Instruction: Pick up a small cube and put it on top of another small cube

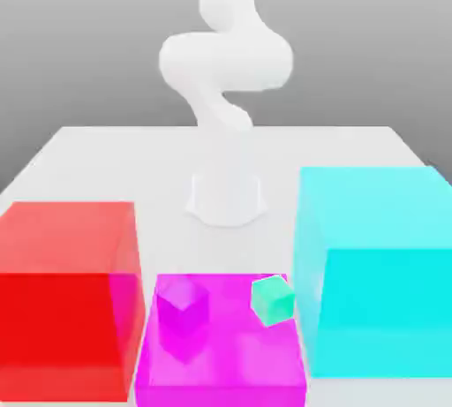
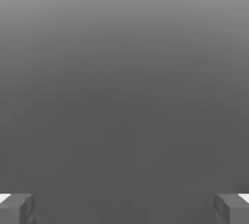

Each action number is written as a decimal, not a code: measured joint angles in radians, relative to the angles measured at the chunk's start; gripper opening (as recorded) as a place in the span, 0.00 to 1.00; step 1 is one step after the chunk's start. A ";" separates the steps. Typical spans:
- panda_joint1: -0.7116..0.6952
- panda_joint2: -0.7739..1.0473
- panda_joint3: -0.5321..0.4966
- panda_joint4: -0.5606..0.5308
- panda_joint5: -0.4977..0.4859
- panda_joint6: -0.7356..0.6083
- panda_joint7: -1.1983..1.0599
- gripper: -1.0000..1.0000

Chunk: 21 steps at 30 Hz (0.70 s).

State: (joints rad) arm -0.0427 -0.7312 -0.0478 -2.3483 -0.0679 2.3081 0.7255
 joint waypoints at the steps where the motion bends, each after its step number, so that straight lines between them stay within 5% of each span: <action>1: -0.021 0.034 -0.024 -0.023 -0.032 0.004 -0.036 0.50; 12: -0.229 0.394 -0.331 -0.261 -0.292 0.055 -0.481 0.50; 21: -0.186 0.616 -0.481 -0.492 -0.161 0.392 -0.857 0.50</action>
State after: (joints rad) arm -0.2286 -0.1148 -0.5290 -2.8399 -0.2294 2.6998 -0.1312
